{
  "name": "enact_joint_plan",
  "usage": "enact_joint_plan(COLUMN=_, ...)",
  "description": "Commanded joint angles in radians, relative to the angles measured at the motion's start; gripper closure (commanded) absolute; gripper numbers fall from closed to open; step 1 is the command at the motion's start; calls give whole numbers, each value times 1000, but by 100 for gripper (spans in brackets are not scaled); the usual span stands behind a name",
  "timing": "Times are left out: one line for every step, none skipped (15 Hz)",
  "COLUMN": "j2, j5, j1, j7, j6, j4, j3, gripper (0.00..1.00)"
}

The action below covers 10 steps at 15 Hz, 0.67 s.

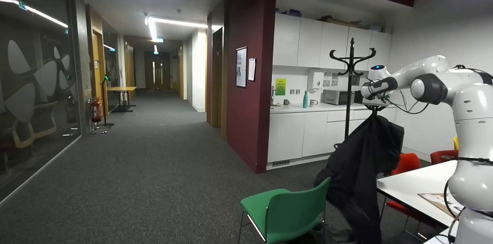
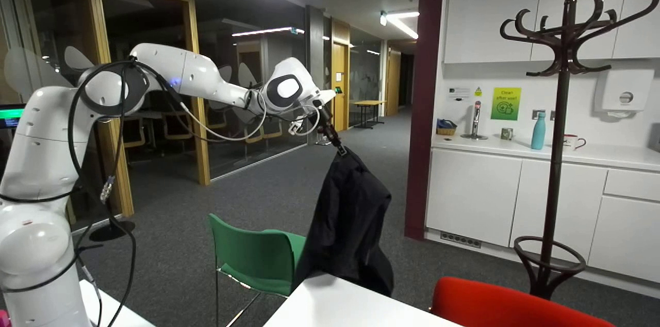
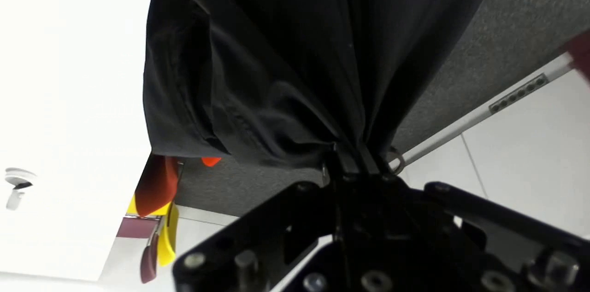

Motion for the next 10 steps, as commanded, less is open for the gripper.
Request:
enact_joint_plan(j2=104, j5=-1, j1=-7, j7=116, j6=-44, j4=167, j3=-36, gripper=99)
enact_joint_plan(j2=123, j5=-3, j1=-5, j7=138, j6=-50, j4=185, j3=-41, gripper=99)
enact_joint_plan(j2=141, j5=-5, j1=-3, j7=158, j6=-54, j4=201, j3=-45, gripper=99)
enact_joint_plan(j2=159, j5=-5, j1=-2, j7=174, j6=-63, j4=217, j3=-45, gripper=99)
enact_joint_plan(j2=175, j5=-4, j1=-1, j7=191, j6=-71, j4=231, j3=-45, gripper=99)
enact_joint_plan(j2=189, j5=3, j1=0, j7=207, j6=-80, j4=244, j3=-40, gripper=99)
enact_joint_plan(j2=203, j5=5, j1=1, j7=224, j6=-86, j4=257, j3=-38, gripper=99)
enact_joint_plan(j2=214, j5=8, j1=7, j7=246, j6=-84, j4=261, j3=-37, gripper=99)
enact_joint_plan(j2=227, j5=16, j1=7, j7=262, j6=-84, j4=274, j3=-31, gripper=99)
enact_joint_plan(j2=238, j5=23, j1=8, j7=275, j6=-82, j4=285, j3=-23, gripper=99)
